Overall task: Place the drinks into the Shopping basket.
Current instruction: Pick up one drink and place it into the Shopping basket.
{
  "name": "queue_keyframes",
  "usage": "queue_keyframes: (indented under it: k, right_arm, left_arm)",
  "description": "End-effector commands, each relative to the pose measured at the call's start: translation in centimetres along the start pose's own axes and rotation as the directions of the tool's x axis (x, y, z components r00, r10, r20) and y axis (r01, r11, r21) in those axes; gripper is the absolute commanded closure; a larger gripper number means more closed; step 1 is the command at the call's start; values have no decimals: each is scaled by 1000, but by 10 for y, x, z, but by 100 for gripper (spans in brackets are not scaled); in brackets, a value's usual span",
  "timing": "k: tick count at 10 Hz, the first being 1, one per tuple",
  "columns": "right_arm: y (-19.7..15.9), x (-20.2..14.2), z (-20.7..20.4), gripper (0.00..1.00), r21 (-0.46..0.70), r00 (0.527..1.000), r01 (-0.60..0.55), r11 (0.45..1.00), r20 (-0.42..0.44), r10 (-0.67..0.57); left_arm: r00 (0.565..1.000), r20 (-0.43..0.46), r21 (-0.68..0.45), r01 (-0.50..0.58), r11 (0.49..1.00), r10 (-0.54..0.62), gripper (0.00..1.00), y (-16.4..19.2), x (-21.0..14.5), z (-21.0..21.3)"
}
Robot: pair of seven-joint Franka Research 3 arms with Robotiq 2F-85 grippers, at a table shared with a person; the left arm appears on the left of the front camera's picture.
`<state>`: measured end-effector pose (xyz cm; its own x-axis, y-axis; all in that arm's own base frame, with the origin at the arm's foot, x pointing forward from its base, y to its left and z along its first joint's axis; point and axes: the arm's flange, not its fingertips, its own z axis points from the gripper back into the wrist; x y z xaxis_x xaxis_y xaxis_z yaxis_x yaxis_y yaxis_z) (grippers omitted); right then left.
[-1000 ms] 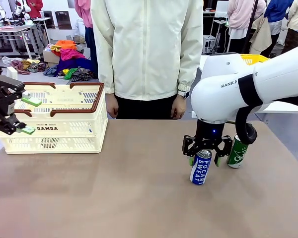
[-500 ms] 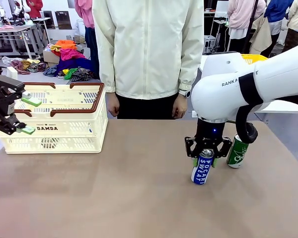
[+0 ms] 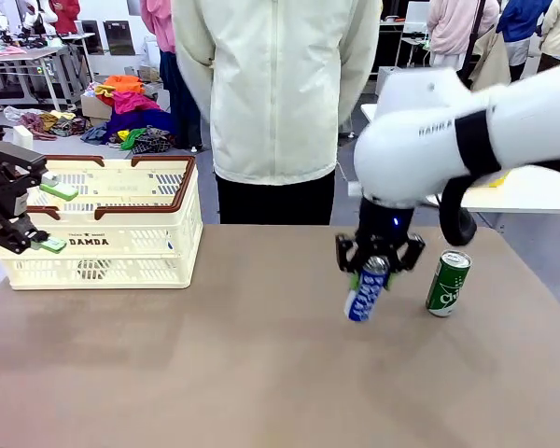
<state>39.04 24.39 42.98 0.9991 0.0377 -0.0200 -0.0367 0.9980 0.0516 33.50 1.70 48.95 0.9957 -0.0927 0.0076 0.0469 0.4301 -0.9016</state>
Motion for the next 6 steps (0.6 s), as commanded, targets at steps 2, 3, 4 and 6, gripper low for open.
queue_keyframes:
  k: [2,3,4,6]
  right_arm:
    - [86,16,64,100,102,976,-214,971,56,209]
    - [125,16,65,100,112,958,-283,953,75,276]
    - [164,12,60,100,104,936,-347,932,94,338]
    - [226,2,29,100,33,885,-465,885,48,463]
  left_arm:
    - [1000,-5,1,1,1000,-1,0,-1,-2,2]
    - [1000,-5,1,1,1000,-1,0,-1,-2,2]
    - [1000,-5,1,1,1000,-1,0,-1,-2,2]
    - [1000,-5,1,1,1000,-1,0,-1,-2,2]
